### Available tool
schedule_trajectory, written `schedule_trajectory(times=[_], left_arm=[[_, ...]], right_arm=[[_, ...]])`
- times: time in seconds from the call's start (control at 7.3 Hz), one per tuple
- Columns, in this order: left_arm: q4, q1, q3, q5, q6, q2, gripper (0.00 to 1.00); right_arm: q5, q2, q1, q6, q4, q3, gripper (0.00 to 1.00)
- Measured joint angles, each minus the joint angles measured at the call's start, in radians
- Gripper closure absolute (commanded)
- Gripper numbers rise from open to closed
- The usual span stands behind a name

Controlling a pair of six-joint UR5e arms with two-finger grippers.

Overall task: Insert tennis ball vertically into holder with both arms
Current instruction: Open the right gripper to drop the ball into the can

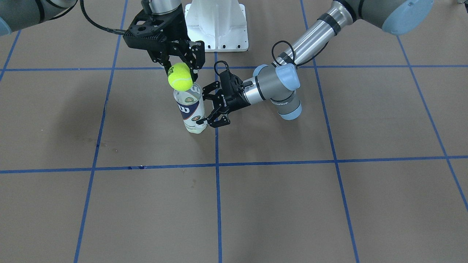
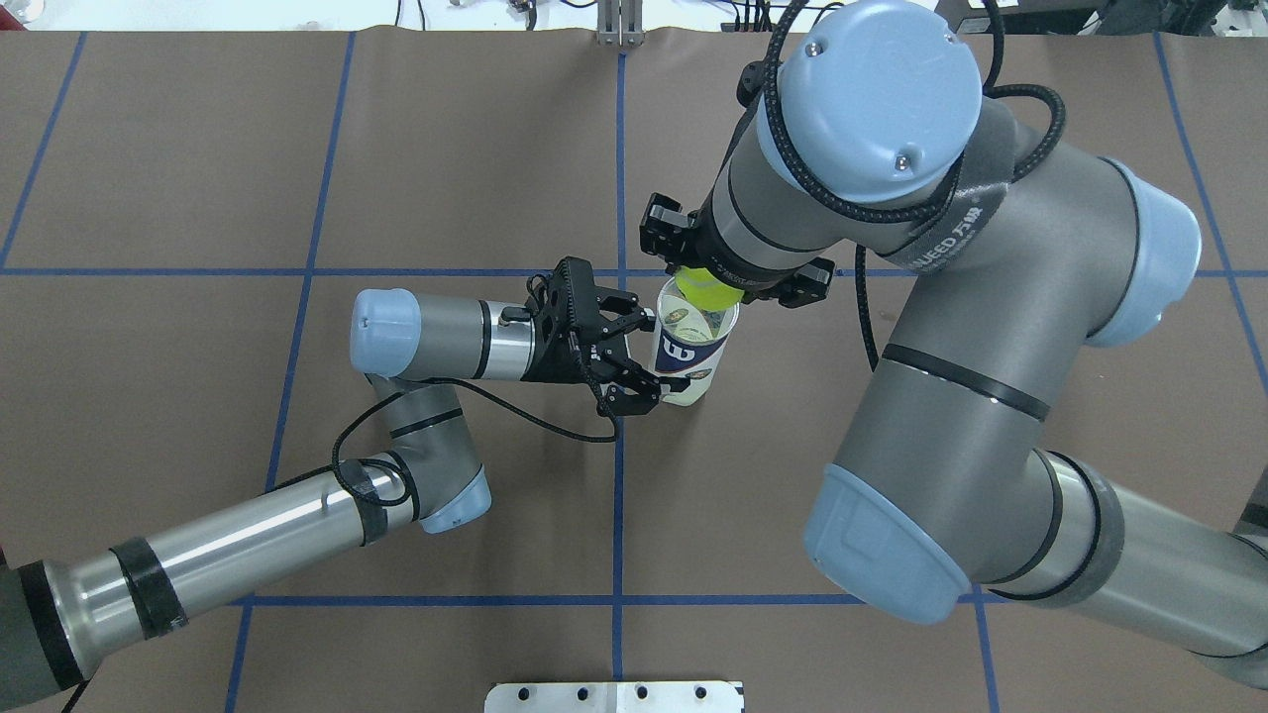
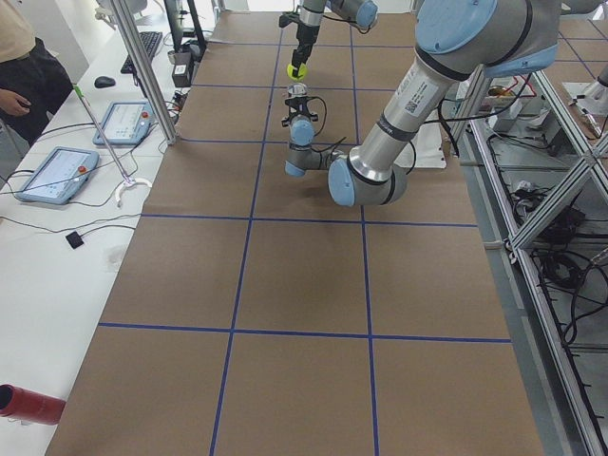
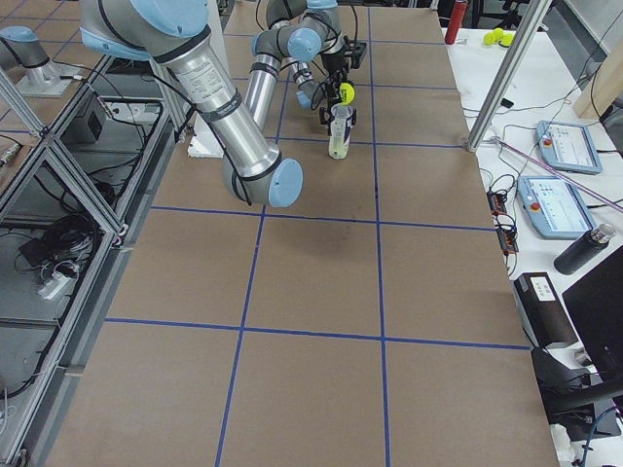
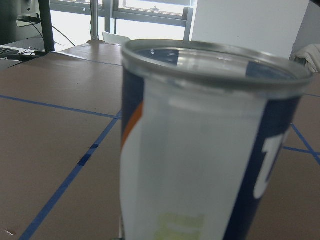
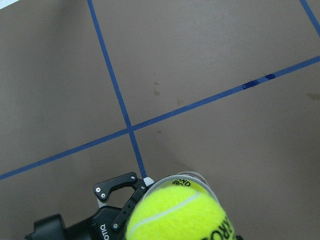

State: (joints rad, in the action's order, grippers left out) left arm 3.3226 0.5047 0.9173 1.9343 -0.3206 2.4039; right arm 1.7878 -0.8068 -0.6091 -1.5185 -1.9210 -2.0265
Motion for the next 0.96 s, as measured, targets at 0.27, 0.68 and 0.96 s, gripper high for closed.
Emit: schedule_trajectory(times=[0.27, 0.68, 0.96], left_arm=[[0.000, 0.000, 0.000, 0.000, 0.000, 0.000, 0.24], [0.000, 0.000, 0.000, 0.000, 0.000, 0.000, 0.24], [0.000, 0.000, 0.000, 0.000, 0.000, 0.000, 0.16]], right_arm=[[-0.003, 0.002, 0.000, 0.001, 0.000, 0.003, 0.84], [-0.009, 0.001, 0.000, 0.001, 0.000, 0.002, 0.01], [-0.013, 0.002, 0.000, 0.001, 0.001, 0.000, 0.01]])
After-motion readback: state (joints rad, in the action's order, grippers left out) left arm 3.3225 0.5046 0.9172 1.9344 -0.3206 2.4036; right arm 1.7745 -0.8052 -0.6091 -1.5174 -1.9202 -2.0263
